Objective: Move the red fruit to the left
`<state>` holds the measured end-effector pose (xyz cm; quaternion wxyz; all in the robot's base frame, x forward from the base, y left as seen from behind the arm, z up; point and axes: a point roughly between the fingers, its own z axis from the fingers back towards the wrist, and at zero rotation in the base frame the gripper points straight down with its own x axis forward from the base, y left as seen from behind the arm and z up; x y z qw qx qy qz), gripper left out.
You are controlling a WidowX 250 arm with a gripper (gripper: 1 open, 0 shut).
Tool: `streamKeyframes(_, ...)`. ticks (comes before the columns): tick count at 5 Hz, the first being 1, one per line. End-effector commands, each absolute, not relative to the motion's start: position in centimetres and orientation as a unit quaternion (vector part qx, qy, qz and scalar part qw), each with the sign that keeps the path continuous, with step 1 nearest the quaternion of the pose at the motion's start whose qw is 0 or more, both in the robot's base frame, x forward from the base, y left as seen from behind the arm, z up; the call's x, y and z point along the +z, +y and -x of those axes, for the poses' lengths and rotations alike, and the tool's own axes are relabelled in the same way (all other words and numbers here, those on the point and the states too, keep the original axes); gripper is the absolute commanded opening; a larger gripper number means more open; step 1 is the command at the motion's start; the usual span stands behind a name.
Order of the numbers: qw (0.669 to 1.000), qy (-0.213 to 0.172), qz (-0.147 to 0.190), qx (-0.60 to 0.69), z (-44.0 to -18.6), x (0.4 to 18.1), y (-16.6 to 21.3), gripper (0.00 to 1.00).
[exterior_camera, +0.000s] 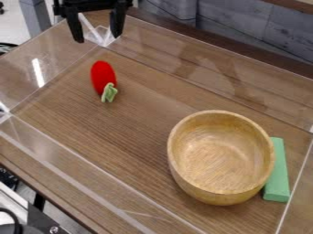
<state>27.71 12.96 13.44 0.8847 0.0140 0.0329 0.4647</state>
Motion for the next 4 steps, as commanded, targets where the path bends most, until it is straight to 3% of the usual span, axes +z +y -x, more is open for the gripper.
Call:
streamKeyframes(1,0.896,0.008,-0.016,0.444,-27.6,14.9,12.7,1.0)
streamKeyframes(4,0.879,0.014,-0.015,0.476,-27.9,17.0,12.5,1.0)
